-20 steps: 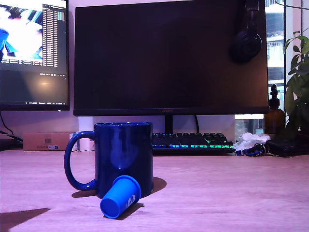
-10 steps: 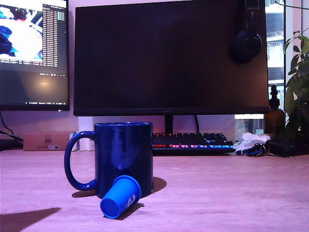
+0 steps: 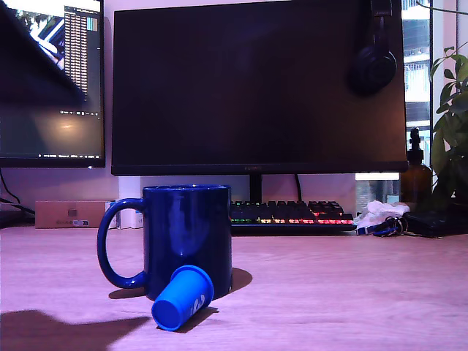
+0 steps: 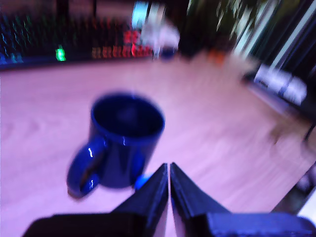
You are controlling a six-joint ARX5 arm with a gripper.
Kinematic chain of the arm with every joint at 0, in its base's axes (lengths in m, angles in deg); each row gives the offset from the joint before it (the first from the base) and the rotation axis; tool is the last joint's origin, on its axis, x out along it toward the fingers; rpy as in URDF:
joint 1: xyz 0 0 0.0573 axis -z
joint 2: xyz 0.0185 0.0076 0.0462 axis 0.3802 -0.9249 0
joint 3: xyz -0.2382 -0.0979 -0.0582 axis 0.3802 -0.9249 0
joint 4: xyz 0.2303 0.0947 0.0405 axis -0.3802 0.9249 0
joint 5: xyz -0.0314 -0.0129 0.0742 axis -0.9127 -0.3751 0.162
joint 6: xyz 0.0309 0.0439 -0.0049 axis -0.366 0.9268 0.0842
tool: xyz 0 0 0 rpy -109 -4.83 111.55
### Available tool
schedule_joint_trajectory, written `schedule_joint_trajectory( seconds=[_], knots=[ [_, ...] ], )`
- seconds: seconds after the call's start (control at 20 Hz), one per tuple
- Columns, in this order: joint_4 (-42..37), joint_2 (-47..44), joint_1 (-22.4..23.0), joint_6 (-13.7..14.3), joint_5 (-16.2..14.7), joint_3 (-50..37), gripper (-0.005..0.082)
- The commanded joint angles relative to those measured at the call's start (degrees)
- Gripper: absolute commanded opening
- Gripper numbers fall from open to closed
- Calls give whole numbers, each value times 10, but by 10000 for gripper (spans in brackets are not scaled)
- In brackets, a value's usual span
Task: Pick up the coffee capsules on the table and drop them inside the coffee cup
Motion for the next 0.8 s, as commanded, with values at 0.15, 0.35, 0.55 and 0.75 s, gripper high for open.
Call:
schedule_joint_trajectory(
  seconds=[0.15,0.35,0.55,0.75],
  knots=[
    [-19,-40,58,-3,81,-11,-21],
    [-23,-65,98,-20,109,-13,-21],
    [-36,-104,122,-43,117,-20,-21],
    [-42,-115,130,-49,114,-20,-21]
  ],
)
